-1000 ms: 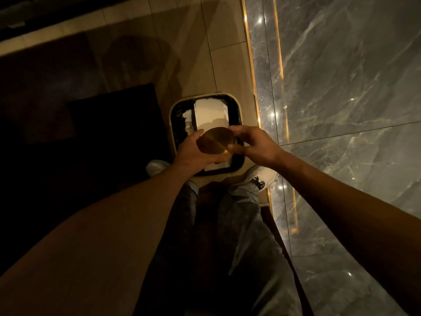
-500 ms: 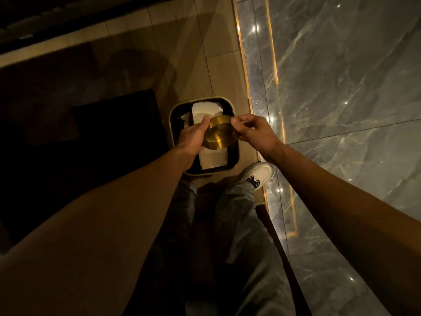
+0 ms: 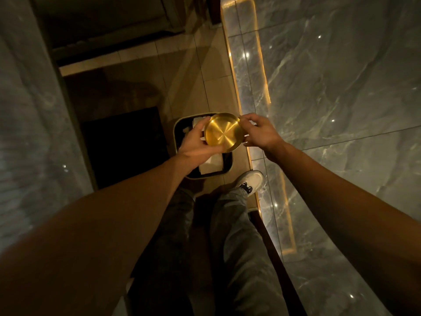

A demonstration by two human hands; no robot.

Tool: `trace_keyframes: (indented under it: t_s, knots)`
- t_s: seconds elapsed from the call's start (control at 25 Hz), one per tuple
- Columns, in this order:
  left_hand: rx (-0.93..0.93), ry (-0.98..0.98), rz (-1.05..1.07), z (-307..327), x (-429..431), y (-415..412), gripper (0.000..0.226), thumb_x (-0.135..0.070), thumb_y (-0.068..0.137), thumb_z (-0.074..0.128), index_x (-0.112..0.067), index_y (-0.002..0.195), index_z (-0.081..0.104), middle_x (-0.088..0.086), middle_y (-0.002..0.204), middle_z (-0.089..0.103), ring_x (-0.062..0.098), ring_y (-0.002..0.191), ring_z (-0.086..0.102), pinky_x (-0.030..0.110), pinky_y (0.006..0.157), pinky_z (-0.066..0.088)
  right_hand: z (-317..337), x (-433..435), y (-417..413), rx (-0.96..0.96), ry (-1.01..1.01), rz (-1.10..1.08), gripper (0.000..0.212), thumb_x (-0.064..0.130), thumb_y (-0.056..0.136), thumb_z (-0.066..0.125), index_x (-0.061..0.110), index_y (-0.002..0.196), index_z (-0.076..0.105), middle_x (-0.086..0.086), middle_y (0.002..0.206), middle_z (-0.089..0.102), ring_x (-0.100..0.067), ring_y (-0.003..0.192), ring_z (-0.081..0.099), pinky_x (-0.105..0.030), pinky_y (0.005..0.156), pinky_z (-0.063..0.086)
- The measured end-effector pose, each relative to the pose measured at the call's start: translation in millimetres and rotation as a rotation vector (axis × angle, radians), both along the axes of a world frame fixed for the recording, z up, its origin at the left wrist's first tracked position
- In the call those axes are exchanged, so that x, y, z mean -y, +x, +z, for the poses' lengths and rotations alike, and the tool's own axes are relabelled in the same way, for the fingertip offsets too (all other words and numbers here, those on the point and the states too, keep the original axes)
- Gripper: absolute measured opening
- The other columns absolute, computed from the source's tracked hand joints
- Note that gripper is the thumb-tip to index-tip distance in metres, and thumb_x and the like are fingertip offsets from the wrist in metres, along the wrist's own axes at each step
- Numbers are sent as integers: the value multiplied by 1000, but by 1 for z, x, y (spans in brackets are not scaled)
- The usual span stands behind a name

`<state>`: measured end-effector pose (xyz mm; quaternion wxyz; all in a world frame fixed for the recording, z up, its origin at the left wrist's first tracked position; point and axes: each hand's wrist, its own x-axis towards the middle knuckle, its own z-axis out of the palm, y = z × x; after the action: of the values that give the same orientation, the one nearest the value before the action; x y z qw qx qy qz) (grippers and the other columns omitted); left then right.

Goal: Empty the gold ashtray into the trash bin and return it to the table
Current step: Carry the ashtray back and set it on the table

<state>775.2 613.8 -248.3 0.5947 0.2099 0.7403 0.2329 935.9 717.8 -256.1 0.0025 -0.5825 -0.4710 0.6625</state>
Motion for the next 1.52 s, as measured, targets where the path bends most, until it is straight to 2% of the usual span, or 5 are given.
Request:
trace_keyframes:
  t_s: [0.56,0.88,1.12,1.28,1.52]
  knots:
    - [-292,378,-135,219,8,-19,101,-32,56,90,-26,142,38,-4,133,48,16,113,58,40,96,52,229,-1,12,-295,185,272,92,34,69,80,29,148,33,7,144,38,-23,122,54,-31,89,54]
    - [-490,516,38,314,95,-71,94,-43,54,88,-29,136,44,-20,121,49,-12,105,47,10,88,35,324,47,-63,-324,413,508,92,12,69,85,24,146,37,1,140,42,-18,114,54,-33,85,56]
    - [-555,598,13,344,173,-152,96,-50,51,87,-22,135,50,-11,120,50,0,105,51,4,87,37,361,129,-140,-311,665,573,89,19,67,87,16,143,41,0,131,48,-5,106,56,-9,85,46]
    - [-556,645,-7,360,229,-216,100,-58,47,83,-24,135,49,-9,123,52,5,107,53,14,92,39,372,190,-197,-279,768,572,90,21,63,90,12,141,45,-3,132,54,-17,112,57,-29,88,53]
    - [-571,611,30,373,284,-265,97,-46,51,89,-21,136,49,-10,124,51,-8,102,49,-1,90,34,381,239,-256,-279,840,637,88,26,63,90,15,139,47,0,129,55,-18,116,55,-37,94,51]
